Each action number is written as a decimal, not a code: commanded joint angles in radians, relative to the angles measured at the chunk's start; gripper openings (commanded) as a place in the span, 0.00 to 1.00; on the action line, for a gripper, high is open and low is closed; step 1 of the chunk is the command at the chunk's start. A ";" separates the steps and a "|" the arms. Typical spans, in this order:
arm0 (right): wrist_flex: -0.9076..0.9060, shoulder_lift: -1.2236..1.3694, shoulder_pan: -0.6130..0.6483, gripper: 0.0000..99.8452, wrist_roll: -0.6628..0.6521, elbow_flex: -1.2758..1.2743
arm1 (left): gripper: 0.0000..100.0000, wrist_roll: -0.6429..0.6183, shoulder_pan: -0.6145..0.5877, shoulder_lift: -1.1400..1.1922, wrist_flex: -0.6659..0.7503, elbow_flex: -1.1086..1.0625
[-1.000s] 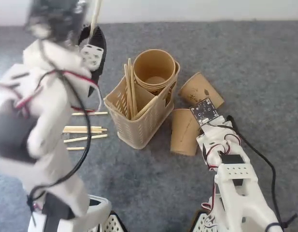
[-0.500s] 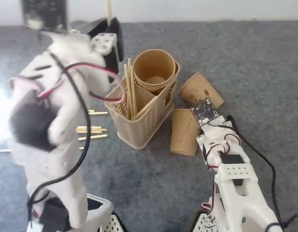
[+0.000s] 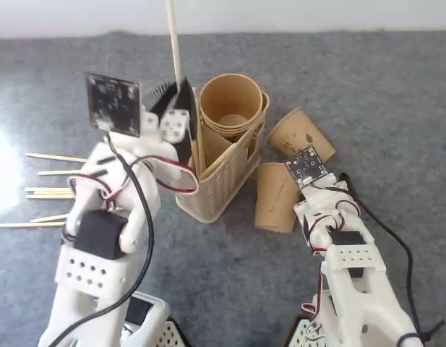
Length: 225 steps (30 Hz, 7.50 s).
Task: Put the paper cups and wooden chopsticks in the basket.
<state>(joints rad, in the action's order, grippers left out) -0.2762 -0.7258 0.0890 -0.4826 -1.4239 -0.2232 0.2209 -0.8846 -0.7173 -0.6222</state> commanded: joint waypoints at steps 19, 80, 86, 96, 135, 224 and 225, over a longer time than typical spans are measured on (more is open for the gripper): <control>0.019 -0.022 0.007 0.29 -0.014 0.014 | 0.24 0.014 -0.046 -0.279 -0.017 -0.166; -1.234 0.587 0.148 0.29 -0.600 1.186 | 0.24 0.324 -0.641 -0.934 -0.315 -1.009; -1.150 0.582 0.101 0.29 -0.713 1.073 | 0.24 0.324 -0.641 -0.934 -0.311 -1.013; -1.092 0.496 0.087 0.29 -0.753 1.082 | 0.24 0.324 -0.640 -0.934 -0.292 -1.017; -0.622 0.685 -0.033 0.29 -0.365 1.172 | 0.24 0.324 -0.598 -0.934 -0.293 -1.027; -1.509 1.771 -0.300 0.29 -0.858 2.834 | 0.24 0.362 -0.551 -0.934 -0.290 -1.040; -1.511 1.770 -0.331 0.29 -0.861 2.839 | 0.24 0.362 -0.551 -0.934 -0.290 -1.040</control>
<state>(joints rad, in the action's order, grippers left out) -1.7277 1.0740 -0.1473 -1.3050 1.3472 0.1297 -0.3376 -1.8006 -1.0334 -1.6686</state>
